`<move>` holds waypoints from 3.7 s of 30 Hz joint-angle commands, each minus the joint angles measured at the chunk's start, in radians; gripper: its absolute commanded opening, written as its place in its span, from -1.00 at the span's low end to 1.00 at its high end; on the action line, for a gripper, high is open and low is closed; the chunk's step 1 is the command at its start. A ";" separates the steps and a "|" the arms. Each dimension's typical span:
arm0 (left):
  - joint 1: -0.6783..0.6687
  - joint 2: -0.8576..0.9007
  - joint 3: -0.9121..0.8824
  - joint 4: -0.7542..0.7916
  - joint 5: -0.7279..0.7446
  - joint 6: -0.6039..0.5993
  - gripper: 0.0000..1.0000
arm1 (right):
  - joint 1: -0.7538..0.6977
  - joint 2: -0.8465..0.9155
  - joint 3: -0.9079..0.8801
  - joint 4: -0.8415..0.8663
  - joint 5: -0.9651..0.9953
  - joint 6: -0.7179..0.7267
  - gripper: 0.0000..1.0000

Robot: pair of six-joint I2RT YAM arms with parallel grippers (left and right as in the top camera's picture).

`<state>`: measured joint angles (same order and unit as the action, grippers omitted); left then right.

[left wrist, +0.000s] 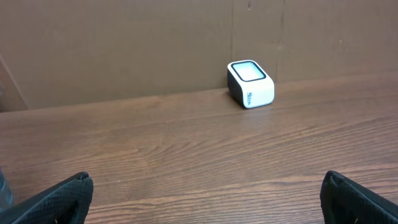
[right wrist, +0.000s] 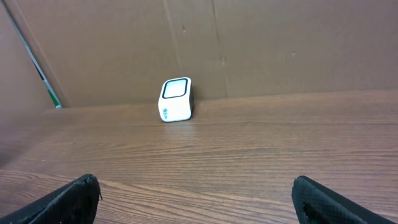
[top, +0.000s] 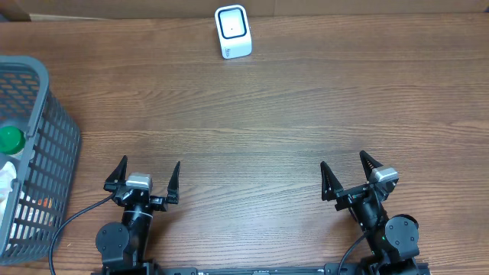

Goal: Scan the item barcode

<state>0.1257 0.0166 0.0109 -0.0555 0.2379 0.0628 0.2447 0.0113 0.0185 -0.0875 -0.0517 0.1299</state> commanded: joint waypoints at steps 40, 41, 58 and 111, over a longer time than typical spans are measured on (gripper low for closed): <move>-0.002 -0.011 -0.006 -0.001 -0.118 0.084 1.00 | 0.008 -0.008 -0.010 0.006 0.006 -0.004 1.00; -0.002 -0.011 -0.006 -0.001 -0.146 0.084 1.00 | 0.008 -0.008 -0.010 0.006 0.006 -0.004 1.00; -0.003 -0.011 -0.006 -0.015 -0.146 -0.144 0.99 | 0.008 -0.008 -0.010 0.006 0.006 -0.004 1.00; 0.217 1.389 1.977 -1.307 -0.058 -0.370 0.73 | 0.008 -0.008 -0.010 0.006 0.006 -0.004 1.00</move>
<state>0.2356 1.4029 1.9461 -1.3605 0.2897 -0.2188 0.2447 0.0093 0.0185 -0.0868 -0.0517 0.1299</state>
